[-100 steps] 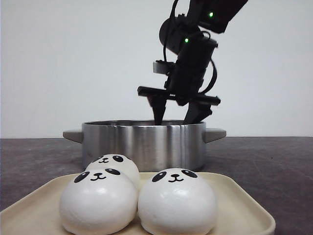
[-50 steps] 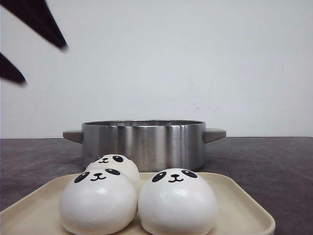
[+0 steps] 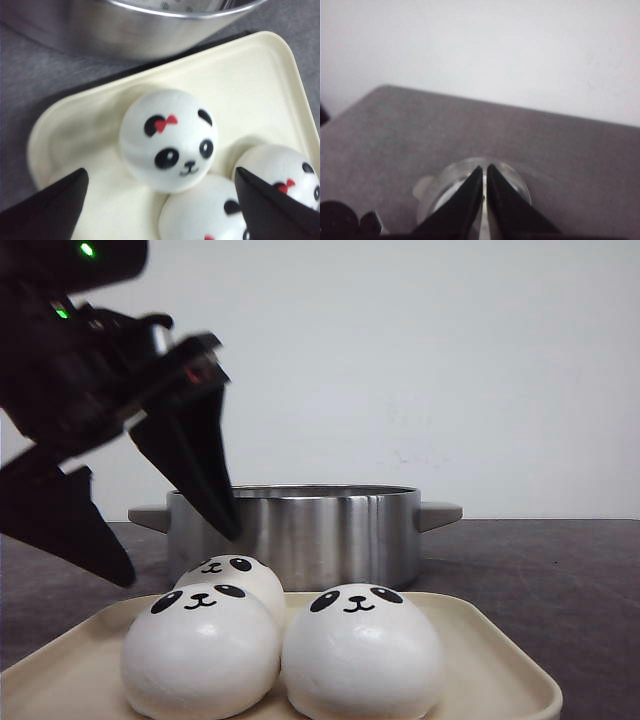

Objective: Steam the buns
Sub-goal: 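Grasp the farther panda bun nearest the left gripper with the left gripper, then carry the bun over the pot, lower it in, open the left gripper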

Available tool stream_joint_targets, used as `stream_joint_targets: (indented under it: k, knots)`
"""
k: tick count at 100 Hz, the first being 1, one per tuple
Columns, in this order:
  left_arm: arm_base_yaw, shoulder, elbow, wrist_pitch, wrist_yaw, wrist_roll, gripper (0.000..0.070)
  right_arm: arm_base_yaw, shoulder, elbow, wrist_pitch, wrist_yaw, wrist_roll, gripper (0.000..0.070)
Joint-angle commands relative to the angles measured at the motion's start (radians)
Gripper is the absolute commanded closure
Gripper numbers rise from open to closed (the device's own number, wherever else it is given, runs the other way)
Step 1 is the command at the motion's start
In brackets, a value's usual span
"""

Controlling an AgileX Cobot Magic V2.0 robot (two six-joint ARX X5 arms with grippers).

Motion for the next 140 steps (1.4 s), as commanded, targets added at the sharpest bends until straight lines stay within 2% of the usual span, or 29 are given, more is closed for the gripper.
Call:
stream_joint_targets:
  k: [1,17,35,40,49,52,69,81,110,116,127,140]
  knots:
    - [-0.019,0.029,0.024,0.035,-0.016,-0.016,0.0154,0.011,0.010,0.015,-0.005,0.005,-0.003,0.0695]
    - [-0.042,0.084,0.027,0.083,-0.070,-0.027,0.0154,0.011,0.014,0.015,-0.007,0.004,0.002,0.0695]
    - [-0.055,0.132,0.027,0.085,-0.080,-0.028,0.0172,0.011,0.014,0.015,-0.007,0.005,0.010,0.0695]
    - [-0.056,0.140,0.027,0.076,-0.080,-0.030,0.0284,0.011,0.014,0.015,-0.006,0.005,0.010,0.0695]
    - [-0.056,0.143,0.027,0.064,-0.079,-0.034,0.0616,0.011,0.014,0.015,-0.006,0.005,0.010,0.0695]
    - [-0.056,0.143,0.027,0.065,-0.078,-0.034,0.0700,0.011,0.014,0.015,-0.006,0.005,0.010,0.0695]
    - [-0.056,0.143,0.031,0.079,-0.079,-0.033,0.0691,0.011,0.014,0.015,-0.007,0.005,0.011,0.0695]
    - [-0.064,0.128,0.065,0.036,-0.076,-0.029,0.0692,0.011,0.014,0.015,-0.007,0.005,0.010,0.0695]
    - [-0.113,-0.068,0.176,-0.027,-0.079,0.001,0.0692,0.011,0.014,0.015,-0.006,0.005,0.009,0.0695]
    - [-0.113,-0.104,0.188,-0.008,-0.110,0.000,0.0691,0.011,0.014,0.015,-0.007,0.005,0.008,0.0695]
    - [-0.100,-0.126,0.202,0.087,-0.245,0.000,0.0691,0.011,0.015,0.015,-0.006,0.005,0.009,0.0695]
    - [-0.031,-0.082,0.241,0.161,-0.261,-0.003,0.0691,0.011,0.021,0.015,-0.004,0.005,0.009,0.0695]
